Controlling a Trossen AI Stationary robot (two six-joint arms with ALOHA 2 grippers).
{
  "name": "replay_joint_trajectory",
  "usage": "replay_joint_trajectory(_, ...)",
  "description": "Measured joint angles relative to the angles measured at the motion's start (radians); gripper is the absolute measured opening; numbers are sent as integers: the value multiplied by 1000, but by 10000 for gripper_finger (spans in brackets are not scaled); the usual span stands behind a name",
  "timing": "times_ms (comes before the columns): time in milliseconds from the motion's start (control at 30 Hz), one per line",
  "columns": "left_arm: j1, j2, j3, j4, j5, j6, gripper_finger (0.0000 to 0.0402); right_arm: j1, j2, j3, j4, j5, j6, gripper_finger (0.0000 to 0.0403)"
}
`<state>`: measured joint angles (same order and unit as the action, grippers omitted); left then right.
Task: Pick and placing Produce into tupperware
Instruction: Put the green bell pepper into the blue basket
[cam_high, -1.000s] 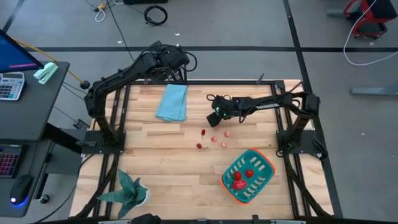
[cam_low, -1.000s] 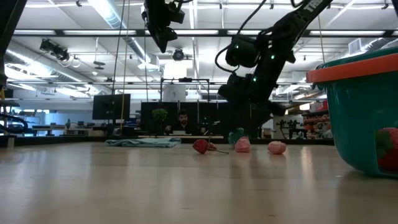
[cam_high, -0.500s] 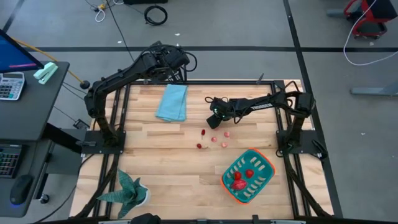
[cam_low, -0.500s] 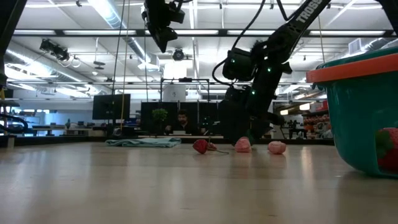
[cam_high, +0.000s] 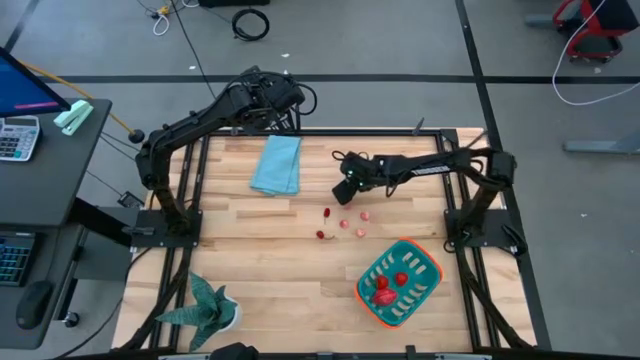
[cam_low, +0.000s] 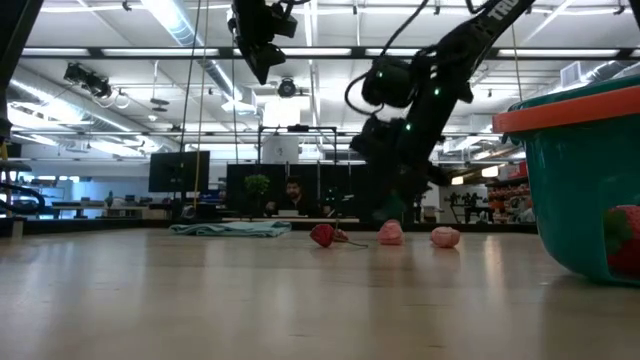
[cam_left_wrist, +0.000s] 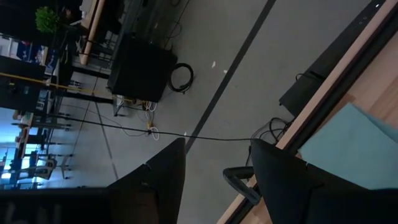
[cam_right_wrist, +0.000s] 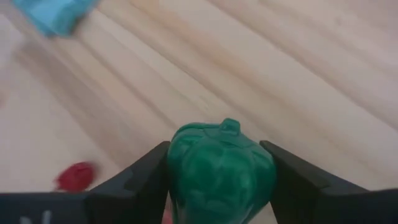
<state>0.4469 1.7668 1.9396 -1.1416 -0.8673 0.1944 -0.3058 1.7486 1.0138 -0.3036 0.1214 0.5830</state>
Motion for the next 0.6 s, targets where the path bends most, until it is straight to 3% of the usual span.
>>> replay_joint_trajectory(167,0,0,0,0,0,0,187,32,-133,0,-100,-14,-2,236)
replay_joint_trajectory(333,0,0,0,0,0,-1,187,123,-307,2,-364,-49,76,226)
replay_joint_trajectory(467,0,0,0,0,0,-4,189,272,-429,2,-563,-112,215,224)
replay_joint_trajectory(600,0,0,0,0,0,-33,185,479,-527,2,-649,-134,410,238)
